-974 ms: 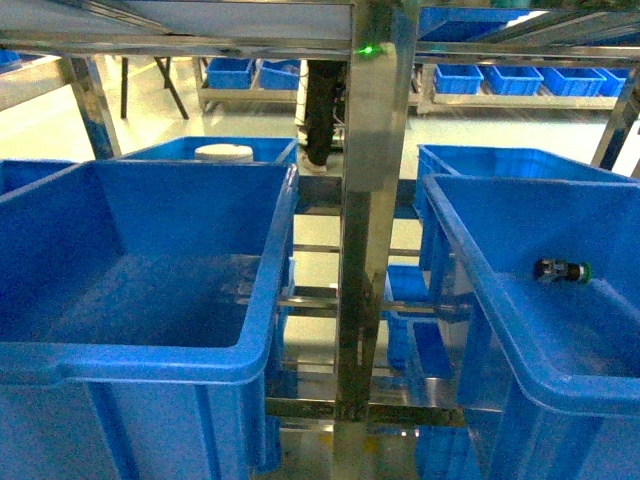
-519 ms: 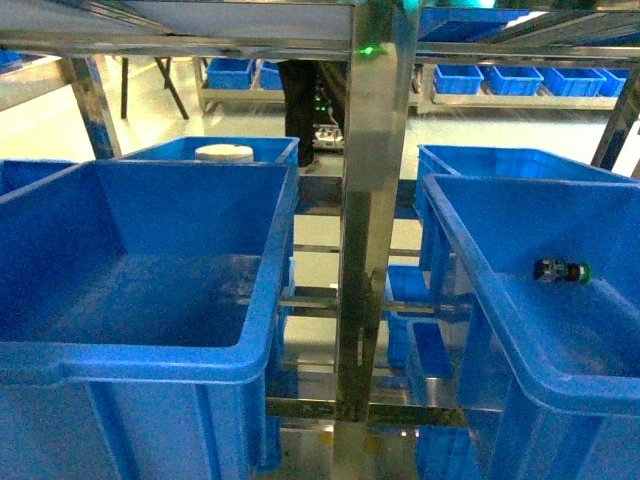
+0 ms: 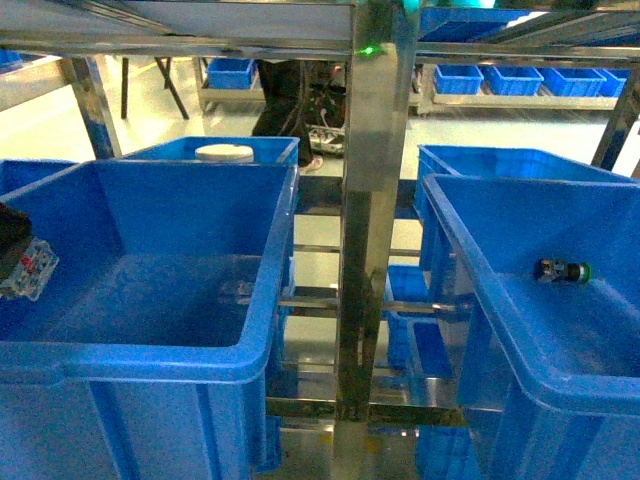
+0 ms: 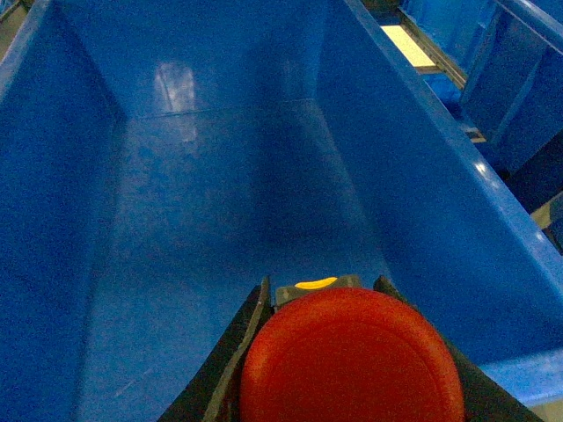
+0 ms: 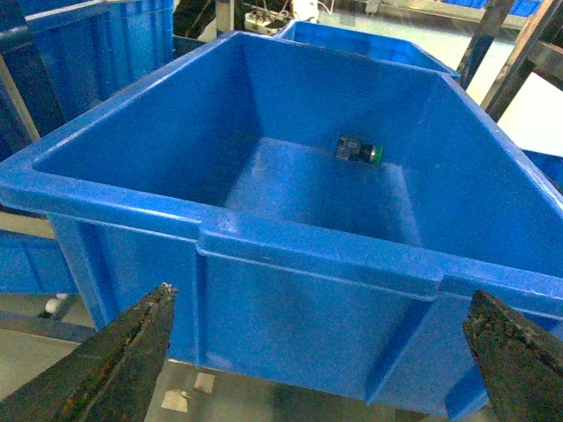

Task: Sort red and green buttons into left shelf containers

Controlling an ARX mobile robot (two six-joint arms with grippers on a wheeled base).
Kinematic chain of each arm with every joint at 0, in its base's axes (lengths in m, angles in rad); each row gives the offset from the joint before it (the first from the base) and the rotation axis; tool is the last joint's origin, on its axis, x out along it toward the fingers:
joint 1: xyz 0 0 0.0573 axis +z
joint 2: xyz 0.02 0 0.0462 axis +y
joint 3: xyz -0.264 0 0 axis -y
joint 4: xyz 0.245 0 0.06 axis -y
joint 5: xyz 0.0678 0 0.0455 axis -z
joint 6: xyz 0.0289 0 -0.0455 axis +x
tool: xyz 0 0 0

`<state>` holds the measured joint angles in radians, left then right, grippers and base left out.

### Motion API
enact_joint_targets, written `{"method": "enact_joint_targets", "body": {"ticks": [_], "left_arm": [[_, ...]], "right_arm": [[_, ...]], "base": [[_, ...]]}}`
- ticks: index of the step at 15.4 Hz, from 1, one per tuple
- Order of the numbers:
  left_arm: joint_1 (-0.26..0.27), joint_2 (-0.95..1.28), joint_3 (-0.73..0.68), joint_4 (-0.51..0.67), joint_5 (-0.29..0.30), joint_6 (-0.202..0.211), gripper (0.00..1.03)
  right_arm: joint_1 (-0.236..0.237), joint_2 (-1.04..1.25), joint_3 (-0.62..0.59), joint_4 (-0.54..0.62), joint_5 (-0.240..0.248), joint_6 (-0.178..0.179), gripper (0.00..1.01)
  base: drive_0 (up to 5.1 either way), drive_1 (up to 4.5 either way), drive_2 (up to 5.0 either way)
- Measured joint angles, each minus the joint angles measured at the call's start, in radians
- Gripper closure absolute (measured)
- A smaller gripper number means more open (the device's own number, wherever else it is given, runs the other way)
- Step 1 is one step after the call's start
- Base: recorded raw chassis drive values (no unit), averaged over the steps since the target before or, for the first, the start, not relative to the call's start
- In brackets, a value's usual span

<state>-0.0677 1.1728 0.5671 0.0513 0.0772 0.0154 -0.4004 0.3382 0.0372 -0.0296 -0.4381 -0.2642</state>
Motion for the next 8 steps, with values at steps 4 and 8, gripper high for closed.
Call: {"method": "enact_joint_targets", "body": {"ticks": [4,8], "left_arm": [[0.048,0.217,0.130,-0.002,0.055,0.074,0.72],[0.060,0.463,0.275,0.000,0.032,0.146,0.72]], "right_arm": [[0.000,0.000,0.000,0.000,0.000,0.000,0.03],[0.000,0.000,0.000,0.000,0.000,0.000,0.03]], "base": [[0.0,0.00,0.0],[0.0,0.00,0.0]]}}
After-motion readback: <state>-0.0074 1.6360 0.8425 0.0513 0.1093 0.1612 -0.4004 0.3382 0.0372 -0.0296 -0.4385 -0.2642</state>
